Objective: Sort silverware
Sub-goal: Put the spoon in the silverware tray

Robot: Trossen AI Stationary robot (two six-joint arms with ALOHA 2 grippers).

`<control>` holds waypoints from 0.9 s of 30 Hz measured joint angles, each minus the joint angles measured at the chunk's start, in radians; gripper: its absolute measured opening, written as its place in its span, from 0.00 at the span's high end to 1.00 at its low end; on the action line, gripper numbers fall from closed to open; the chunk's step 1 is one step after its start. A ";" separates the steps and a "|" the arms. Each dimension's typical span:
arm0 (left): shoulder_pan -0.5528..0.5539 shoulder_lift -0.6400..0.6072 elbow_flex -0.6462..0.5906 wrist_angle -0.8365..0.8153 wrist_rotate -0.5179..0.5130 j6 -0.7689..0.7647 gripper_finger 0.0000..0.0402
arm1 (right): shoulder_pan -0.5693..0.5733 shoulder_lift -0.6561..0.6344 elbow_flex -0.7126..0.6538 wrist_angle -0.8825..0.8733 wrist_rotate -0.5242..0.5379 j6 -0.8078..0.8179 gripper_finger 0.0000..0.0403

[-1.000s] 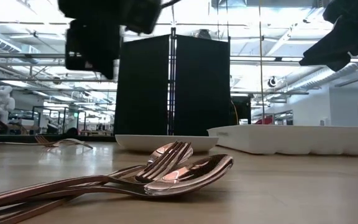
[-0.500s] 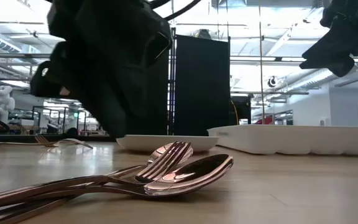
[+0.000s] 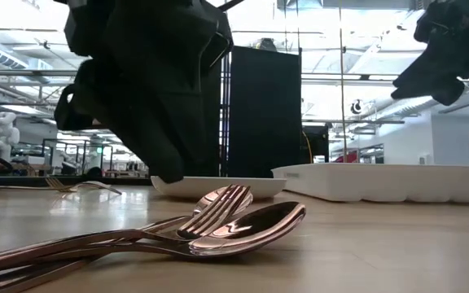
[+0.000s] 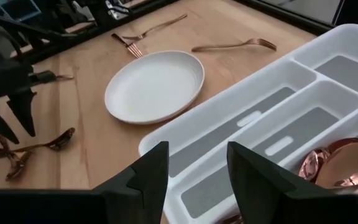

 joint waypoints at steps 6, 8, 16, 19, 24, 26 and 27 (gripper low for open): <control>0.029 0.000 0.000 -0.022 -0.078 0.022 0.73 | 0.000 0.017 0.000 0.000 0.001 -0.007 0.61; 0.035 0.000 0.000 -0.012 -0.076 0.044 0.73 | 0.000 0.017 0.000 0.000 0.000 -0.007 0.61; 0.029 0.009 -0.001 -0.016 -0.054 0.060 0.73 | 0.000 0.017 0.000 0.003 0.001 -0.025 0.61; 0.029 0.009 -0.001 0.039 -0.059 0.109 0.73 | 0.000 0.017 0.000 0.014 0.003 -0.033 0.61; 0.050 0.025 0.000 0.026 -0.078 0.159 0.73 | 0.000 0.017 0.000 0.028 0.003 -0.049 0.61; 0.067 0.042 -0.002 0.037 -0.075 0.185 0.73 | 0.000 0.017 0.000 0.029 0.003 -0.049 0.61; 0.075 0.051 0.000 0.050 -0.065 0.197 0.73 | 0.000 0.017 0.000 0.029 0.002 -0.049 0.61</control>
